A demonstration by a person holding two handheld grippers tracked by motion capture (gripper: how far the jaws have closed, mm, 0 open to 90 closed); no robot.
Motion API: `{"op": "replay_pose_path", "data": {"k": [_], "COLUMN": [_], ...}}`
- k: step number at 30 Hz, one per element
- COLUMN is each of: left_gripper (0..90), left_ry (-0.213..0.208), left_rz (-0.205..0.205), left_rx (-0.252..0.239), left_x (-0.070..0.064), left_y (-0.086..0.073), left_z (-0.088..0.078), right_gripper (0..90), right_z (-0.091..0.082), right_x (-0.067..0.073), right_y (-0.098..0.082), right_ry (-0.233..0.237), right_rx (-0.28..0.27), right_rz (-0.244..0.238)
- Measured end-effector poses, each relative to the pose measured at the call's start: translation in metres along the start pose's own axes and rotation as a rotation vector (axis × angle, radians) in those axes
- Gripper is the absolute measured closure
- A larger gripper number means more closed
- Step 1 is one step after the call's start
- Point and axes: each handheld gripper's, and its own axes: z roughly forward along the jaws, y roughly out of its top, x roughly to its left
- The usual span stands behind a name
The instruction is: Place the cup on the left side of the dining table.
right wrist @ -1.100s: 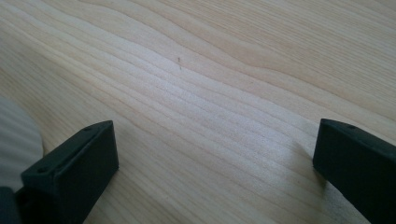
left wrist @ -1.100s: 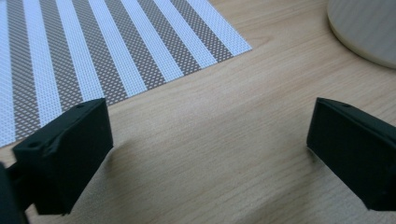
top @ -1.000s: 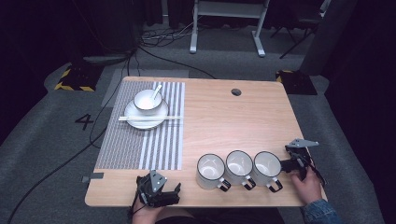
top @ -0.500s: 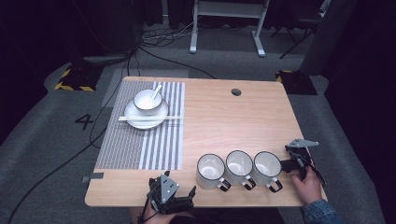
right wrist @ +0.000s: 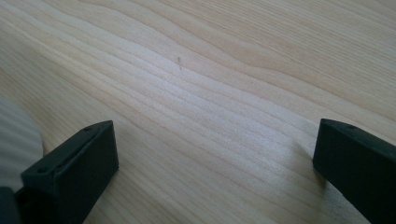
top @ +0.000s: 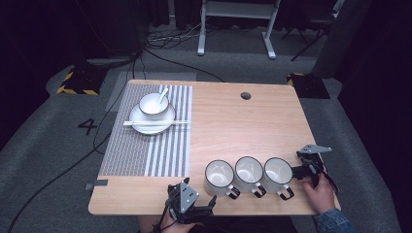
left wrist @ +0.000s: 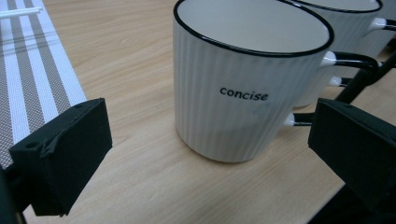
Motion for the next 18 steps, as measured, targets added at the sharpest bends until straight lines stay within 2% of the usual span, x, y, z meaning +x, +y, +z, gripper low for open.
{"op": "replay_pose_path", "data": {"k": [2, 6, 10, 13, 17, 18], "left_gripper": [0.0, 0.0, 0.0, 0.0, 0.0, 0.0], "left_ry": [-0.018, -0.030, -0.049, -0.050, -0.084, -0.077], "left_rz": [-0.010, 0.001, -0.010, 0.028, 0.033, 0.031], "left_rx": [0.000, 0.013, 0.026, 0.034, 0.050, 0.051], "left_x": [-0.002, -0.004, -0.005, -0.010, -0.012, -0.012], "left_y": [0.001, 0.003, 0.004, 0.006, 0.006, 0.006], "left_z": [0.008, 0.018, 0.029, 0.036, 0.045, 0.047], "right_gripper": [0.2, 0.2, 0.2, 0.2, 0.2, 0.2], "right_z": [0.000, 0.000, 0.000, 0.000, 0.000, 0.000], "right_x": [0.000, 0.000, 0.000, 0.000, 0.000, 0.000], "right_y": [0.000, 0.000, 0.000, 0.000, 0.000, 0.000], "right_ry": [0.000, 0.000, 0.000, 0.001, 0.001, 0.000], "right_rx": [0.000, 0.000, 0.000, 0.000, 0.001, 0.000], "right_rz": [0.001, 0.001, 0.000, -0.001, -0.003, -0.001]}}
